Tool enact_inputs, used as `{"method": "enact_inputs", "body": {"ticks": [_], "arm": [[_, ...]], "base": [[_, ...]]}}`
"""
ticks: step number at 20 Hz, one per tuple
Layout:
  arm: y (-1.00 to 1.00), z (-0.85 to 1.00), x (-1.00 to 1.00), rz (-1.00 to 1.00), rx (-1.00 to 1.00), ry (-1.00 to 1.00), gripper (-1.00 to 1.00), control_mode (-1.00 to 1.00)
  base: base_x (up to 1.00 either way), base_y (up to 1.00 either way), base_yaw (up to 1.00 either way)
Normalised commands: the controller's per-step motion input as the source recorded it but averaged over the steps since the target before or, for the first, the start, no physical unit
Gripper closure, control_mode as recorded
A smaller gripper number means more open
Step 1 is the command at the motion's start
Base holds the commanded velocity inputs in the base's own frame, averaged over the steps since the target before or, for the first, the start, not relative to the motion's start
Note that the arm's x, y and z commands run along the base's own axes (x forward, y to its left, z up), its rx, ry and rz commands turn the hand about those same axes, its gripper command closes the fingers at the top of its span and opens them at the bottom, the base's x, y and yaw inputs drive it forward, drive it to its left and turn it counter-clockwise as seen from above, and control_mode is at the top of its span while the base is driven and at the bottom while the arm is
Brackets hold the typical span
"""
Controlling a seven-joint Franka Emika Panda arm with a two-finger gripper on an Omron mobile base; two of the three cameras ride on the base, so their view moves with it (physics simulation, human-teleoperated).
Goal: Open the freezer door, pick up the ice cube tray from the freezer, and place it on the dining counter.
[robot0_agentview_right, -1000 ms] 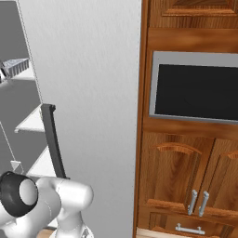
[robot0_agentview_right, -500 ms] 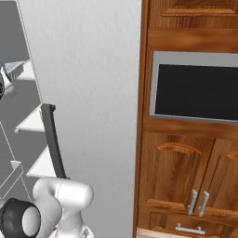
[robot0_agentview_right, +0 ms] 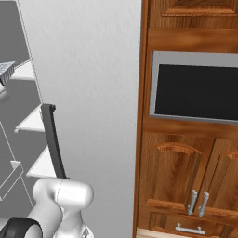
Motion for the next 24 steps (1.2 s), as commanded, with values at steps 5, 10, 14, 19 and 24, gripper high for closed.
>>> {"method": "enact_inputs", "body": {"ticks": [5, 10, 14, 19, 24], "arm": [[-0.40, 0.28, -0.33, 0.00, 0.00, 0.01, 1.00, -1.00], [-0.63, 0.11, -0.48, 0.00, 0.00, 0.00, 1.00, -1.00], [-0.57, 0.08, -0.58, 0.00, 0.00, 0.00, 1.00, -1.00], [-0.52, 0.22, -0.43, 0.00, 0.00, 0.00, 1.00, -1.00], [-0.58, 0.14, -0.55, 0.00, 0.00, 0.00, 1.00, -1.00]], "base": [[0.00, 0.00, 0.00], [0.00, 0.00, 0.00], [0.00, 0.00, 0.00], [0.00, 0.00, 0.00], [0.00, 0.00, 0.00]]}}
